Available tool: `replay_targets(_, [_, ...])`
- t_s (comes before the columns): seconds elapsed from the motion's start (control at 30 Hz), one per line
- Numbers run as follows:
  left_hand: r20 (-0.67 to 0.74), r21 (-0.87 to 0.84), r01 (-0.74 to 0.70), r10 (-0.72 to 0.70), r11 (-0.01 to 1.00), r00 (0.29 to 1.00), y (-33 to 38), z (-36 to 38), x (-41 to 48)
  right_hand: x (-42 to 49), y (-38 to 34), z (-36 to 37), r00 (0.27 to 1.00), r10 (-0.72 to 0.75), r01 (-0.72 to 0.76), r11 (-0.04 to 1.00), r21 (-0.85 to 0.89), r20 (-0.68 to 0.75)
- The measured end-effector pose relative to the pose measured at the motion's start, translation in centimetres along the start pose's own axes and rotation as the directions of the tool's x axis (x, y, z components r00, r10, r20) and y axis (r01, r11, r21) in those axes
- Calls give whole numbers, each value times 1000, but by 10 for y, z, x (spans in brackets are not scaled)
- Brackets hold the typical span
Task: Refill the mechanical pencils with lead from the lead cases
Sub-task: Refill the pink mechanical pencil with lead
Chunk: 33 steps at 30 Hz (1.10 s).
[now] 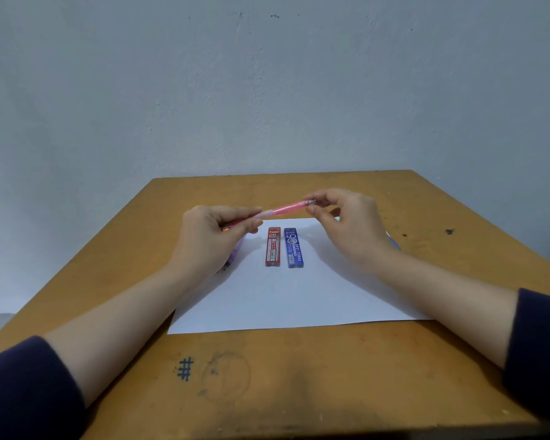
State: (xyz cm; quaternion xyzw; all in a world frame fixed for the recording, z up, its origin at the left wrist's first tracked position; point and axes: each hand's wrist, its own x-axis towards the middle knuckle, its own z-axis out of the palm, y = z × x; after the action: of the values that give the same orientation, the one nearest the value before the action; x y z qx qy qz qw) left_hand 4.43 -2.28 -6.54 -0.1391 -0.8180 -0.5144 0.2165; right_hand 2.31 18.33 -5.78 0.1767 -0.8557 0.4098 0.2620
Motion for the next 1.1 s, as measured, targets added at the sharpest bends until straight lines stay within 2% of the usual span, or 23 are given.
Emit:
replay_targets(0.1, [-7, -24, 23, -23, 999, 1000, 1, 0, 0, 1, 2, -1, 1000, -2, 2, 1000, 29, -15])
replay_targets(0.33, [-4, -49, 61, -61, 997, 998, -4, 1, 2, 7, 8, -2, 968, 246, -249, 905, 344, 56])
replay_targets(0.5, [-26, -37, 71, -72, 997, 997, -6, 1, 3, 10, 11, -5, 962, 273, -262, 891, 370, 25])
replay_targets(0.63, [-66, -16, 77, -78, 997, 995, -6, 1, 4, 13, 16, -13, 982, 188, -187, 954, 235, 19])
replay_targets(0.73, [-76, 27, 83, -81, 996, 994, -7, 0, 5, 12, 13, -18, 994, 36, -34, 999, -17, 107])
replay_targets(0.83, [-83, 30, 101, -98, 994, 992, -7, -1, 5, 13, 11, -19, 955, -57, 137, 955, -262, 291])
replay_targets(0.93, [-86, 37, 106, -103, 994, 991, -7, -1, 5, 12, 13, -16, 889, -28, 241, 876, -417, 457])
replay_targets(1.0, [-82, 49, 101, -97, 994, 992, -6, -1, 4, 10, 10, -17, 854, 5, 294, 820, -491, 520])
replay_targets(1.1, [-79, 59, 93, -88, 994, 993, -5, -1, 4, 8, 6, -18, 822, -11, 364, 780, -509, 570])
